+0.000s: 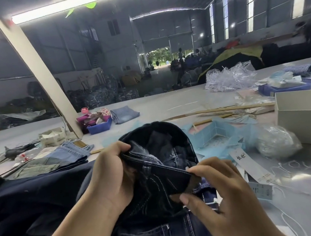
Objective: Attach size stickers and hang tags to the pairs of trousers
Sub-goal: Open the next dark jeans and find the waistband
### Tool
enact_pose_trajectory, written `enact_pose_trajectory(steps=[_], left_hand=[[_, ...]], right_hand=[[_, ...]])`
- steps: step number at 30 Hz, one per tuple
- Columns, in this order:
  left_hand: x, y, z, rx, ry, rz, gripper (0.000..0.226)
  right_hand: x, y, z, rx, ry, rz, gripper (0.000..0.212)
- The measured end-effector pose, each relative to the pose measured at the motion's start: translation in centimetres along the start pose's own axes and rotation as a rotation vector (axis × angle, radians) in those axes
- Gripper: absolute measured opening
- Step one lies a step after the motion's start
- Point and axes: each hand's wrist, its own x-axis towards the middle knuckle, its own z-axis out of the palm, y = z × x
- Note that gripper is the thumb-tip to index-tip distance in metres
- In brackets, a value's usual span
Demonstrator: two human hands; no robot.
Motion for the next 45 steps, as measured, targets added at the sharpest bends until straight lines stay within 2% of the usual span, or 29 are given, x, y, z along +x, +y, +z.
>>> enact_pose_trajectory(steps=[4, 6, 10, 13, 15, 17, 19, 20, 22, 23, 24, 25, 27, 28, 29, 30, 31, 33, 36, 40, 41, 43, 45], left_hand=[[-0.1, 0.9, 0.1, -0.121, 0.092, 0.200, 0.004], [-0.1, 1.6, 0.0, -0.163, 0.130, 0.279, 0.011], [0.3, 2.7, -1.0, -0.180, 0.168, 0.255, 0.002], [1.0, 3.4, -2.0, -0.064, 0.232, 0.255, 0.008], [1.2, 3.6, -2.5, -0.013, 0.251, 0.266, 0.009], [1.2, 3.6, -2.8, -0.017, 0.238, 0.252, 0.020], [0.8, 3.6, -2.8, -0.006, 0.208, 0.194, 0.024], [0.5, 3.5, -2.8, 0.033, 0.177, 0.150, 0.022], [-0.2, 3.2, -2.4, 0.158, 0.110, 0.066, 0.019], [-0.4, 3.1, -2.2, 0.253, 0.130, 0.063, 0.017], [-0.6, 3.0, -2.2, 0.398, 0.195, 0.131, 0.015], [-0.9, 3.0, -2.3, 0.591, 0.293, 0.280, 0.013], [-2.3, 2.8, -2.3, 1.022, 0.489, 0.815, 0.017], [-3.7, 2.7, -1.9, 1.202, 0.475, 1.051, 0.018], [-5.0, 2.4, -1.4, 1.368, 0.402, 1.138, 0.024], [-6.2, 1.8, -0.9, 1.513, 0.345, 1.093, 0.036], [-7.0, 1.3, -0.4, 1.632, 0.330, 0.965, 0.049], [-7.8, 0.7, 0.1, 1.730, 0.388, 0.730, 0.064], [-7.4, 0.4, -0.3, 1.610, 0.415, 0.593, 0.056], [-6.0, 0.2, -1.5, 1.471, 0.369, 0.592, 0.028], [-5.4, 0.5, -2.0, 1.317, 0.353, 0.545, 0.025], [-4.3, 1.5, -2.7, 0.837, 0.289, 0.442, 0.021], [-3.4, 2.2, -3.4, 0.462, 0.249, 0.346, 0.033]], right_hand=[[0.1, 0.3, 0.4, 0.054, -0.093, -0.004, 0.036], [0.3, 0.1, 0.4, 0.075, -0.108, -0.020, 0.029], [0.8, -1.4, 0.6, 0.064, -0.138, -0.177, 0.019], [0.6, -3.1, 1.4, -0.025, -0.099, -0.355, 0.013], [0.6, -3.8, 1.9, 0.016, -0.110, -0.384, 0.009], [0.8, -3.9, 2.0, 0.252, -0.224, -0.280, 0.015], [1.2, -3.6, 2.0, 0.530, -0.322, -0.007, 0.034], [1.5, -3.5, 2.0, 0.586, -0.344, 0.143, 0.045], [2.2, -3.3, 2.2, 0.613, -0.417, 0.326, 0.059], [2.6, -3.4, 2.3, 0.615, -0.447, 0.345, 0.053], [2.9, -3.6, 2.5, 0.629, -0.449, 0.341, 0.038], [3.3, -3.8, 2.7, 0.662, -0.431, 0.335, 0.020], [4.3, -4.1, 2.8, 0.728, -0.370, 0.356, 0.004], [4.9, -4.2, 2.8, 0.740, -0.336, 0.364, 0.004], [5.4, -4.2, 2.8, 0.748, -0.297, 0.364, 0.006], [6.0, -4.2, 2.7, 0.757, -0.259, 0.362, 0.008], [6.5, -4.2, 2.6, 0.747, -0.226, 0.357, 0.008], [7.1, -4.0, 2.7, 0.713, -0.194, 0.367, 0.007], [7.0, -3.9, 3.2, 0.822, -0.234, 0.470, 0.005], [7.2, -3.1, 3.8, 0.833, -0.182, 0.510, 0.006], [7.5, -2.7, 3.7, 0.845, -0.179, 0.542, 0.007], [8.1, -1.9, 3.2, 0.891, -0.231, 0.606, 0.010], [8.2, -1.4, 2.7, 0.895, -0.351, 0.640, 0.019]])
